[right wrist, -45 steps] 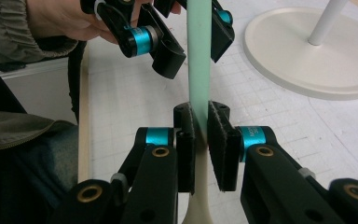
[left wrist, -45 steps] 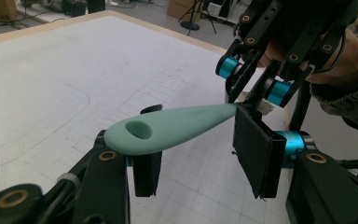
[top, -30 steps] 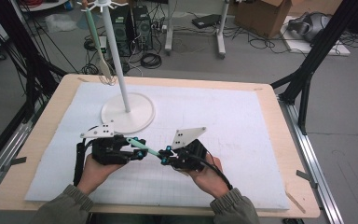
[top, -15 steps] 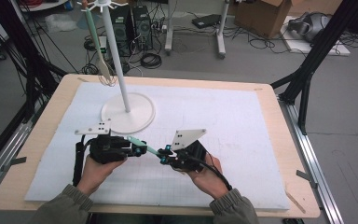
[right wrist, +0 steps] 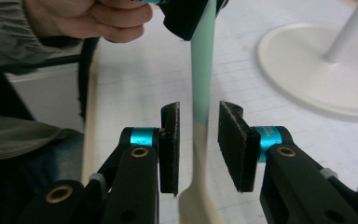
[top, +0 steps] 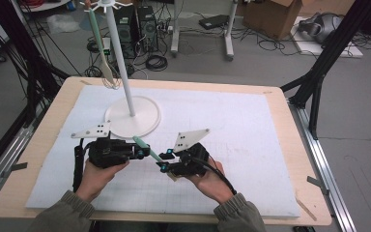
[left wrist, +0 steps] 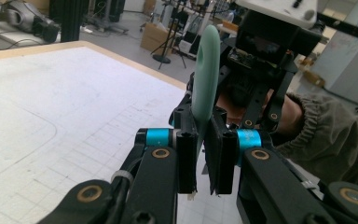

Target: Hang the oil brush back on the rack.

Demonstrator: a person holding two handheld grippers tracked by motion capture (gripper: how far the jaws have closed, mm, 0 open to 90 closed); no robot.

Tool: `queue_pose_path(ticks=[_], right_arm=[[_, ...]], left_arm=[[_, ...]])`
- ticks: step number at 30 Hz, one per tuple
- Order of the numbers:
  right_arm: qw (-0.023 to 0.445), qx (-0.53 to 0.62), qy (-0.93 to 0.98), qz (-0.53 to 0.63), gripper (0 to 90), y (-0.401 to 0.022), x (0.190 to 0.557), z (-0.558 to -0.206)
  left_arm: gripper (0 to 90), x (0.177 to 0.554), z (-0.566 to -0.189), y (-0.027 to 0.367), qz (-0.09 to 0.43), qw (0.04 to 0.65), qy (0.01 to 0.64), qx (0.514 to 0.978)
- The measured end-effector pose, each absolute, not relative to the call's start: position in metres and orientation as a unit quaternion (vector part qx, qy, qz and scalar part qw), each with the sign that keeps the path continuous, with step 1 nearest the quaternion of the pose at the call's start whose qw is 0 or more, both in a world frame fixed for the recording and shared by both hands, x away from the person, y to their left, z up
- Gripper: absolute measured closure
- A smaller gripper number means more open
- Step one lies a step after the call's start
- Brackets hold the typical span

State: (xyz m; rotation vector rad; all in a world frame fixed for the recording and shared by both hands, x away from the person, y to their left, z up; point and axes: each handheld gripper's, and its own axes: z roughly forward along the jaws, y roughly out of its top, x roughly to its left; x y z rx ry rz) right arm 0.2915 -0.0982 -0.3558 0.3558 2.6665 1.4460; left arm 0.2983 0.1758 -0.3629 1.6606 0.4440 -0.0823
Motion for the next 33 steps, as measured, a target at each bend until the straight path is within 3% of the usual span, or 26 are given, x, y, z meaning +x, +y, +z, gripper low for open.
queue_pose_path(ticks=[5,8,11,24,33], right_arm=[[0.026,0.125,0.877,0.463,72.1,-0.097,0.295,-0.359],[0.026,0.125,0.878,0.462,80.9,-0.096,0.297,-0.36],[0.02,0.119,0.881,0.457,83.2,-0.092,0.297,-0.36],[0.005,0.163,0.86,0.484,84.8,-0.079,0.298,-0.363],[-0.012,0.176,0.838,0.516,84.8,-0.077,0.299,-0.361]], left_arm=[[83.1,0.298,-0.359,0.177,-0.034,0.653,0.192,0.732],[83.1,0.298,-0.358,0.177,-0.031,0.652,0.189,0.733],[83.1,0.299,-0.358,0.176,-0.031,0.651,0.189,0.735],[73.9,0.296,-0.356,0.177,0.0,0.651,0.214,0.728],[77.0,0.296,-0.358,0.174,-0.003,0.651,0.218,0.727]])
